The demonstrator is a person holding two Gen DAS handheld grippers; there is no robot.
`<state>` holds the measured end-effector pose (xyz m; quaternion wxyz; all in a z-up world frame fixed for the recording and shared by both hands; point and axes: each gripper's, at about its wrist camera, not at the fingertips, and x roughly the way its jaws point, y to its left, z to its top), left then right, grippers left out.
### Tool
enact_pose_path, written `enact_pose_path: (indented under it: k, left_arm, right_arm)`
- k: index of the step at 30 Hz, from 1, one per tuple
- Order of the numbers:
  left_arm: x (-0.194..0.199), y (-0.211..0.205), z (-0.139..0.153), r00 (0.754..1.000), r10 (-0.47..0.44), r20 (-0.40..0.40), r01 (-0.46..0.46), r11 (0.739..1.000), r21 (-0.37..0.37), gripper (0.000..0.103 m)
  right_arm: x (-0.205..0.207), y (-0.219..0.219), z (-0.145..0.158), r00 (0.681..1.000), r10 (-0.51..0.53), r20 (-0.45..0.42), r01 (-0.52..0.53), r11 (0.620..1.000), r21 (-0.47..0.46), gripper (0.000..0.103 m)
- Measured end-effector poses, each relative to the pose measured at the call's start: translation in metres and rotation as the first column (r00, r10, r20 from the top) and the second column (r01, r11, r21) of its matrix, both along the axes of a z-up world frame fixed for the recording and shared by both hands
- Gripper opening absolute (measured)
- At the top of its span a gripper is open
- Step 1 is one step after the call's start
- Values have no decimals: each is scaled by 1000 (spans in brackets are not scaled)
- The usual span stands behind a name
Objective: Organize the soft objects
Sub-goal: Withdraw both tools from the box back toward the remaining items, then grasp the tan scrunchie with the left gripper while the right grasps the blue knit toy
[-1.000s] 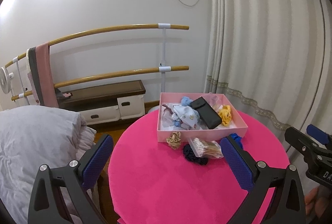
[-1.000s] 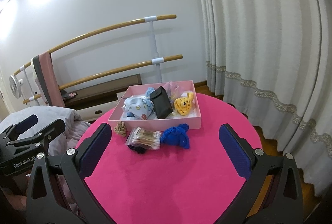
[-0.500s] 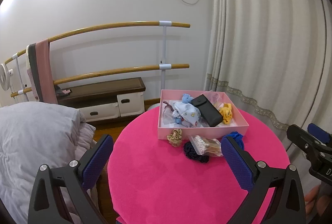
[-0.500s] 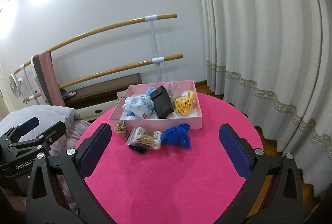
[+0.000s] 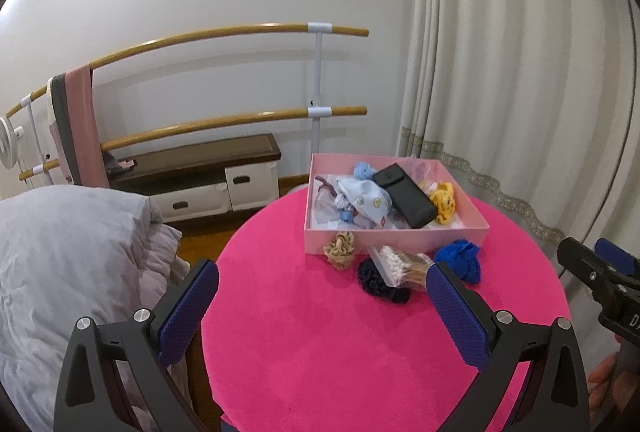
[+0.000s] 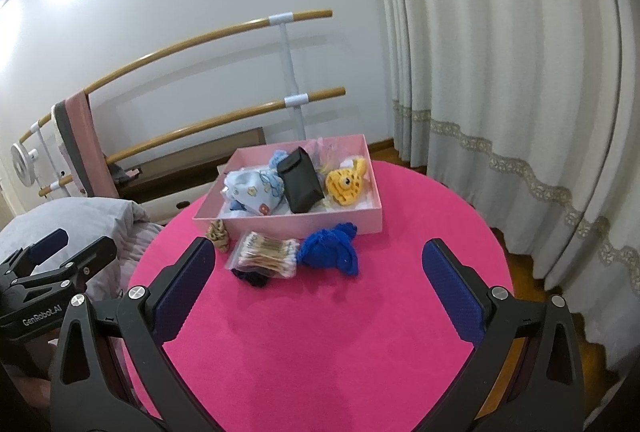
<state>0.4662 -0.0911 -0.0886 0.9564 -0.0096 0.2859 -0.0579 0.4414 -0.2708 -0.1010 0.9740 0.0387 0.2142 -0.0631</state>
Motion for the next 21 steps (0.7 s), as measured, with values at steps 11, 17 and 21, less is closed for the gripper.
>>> enact_pose_path:
  k: [11,17,21]
  left_arm:
    - [48,-8,-35,993,-4,-114,7,1000,24,103]
    - [89,-7,-57,989,14,-150,-8,999,40,103]
    - [121,-9,-74,985,27,-170,-17,998,59,103]
  right_arm:
    - [41,-23,-37,993,-14,-115,19,999,39,103]
    - [71,-31,-56,985,-5,-171,14,999,51,103]
    - [97,-36,-68,979,5,-203,10,997,74,103]
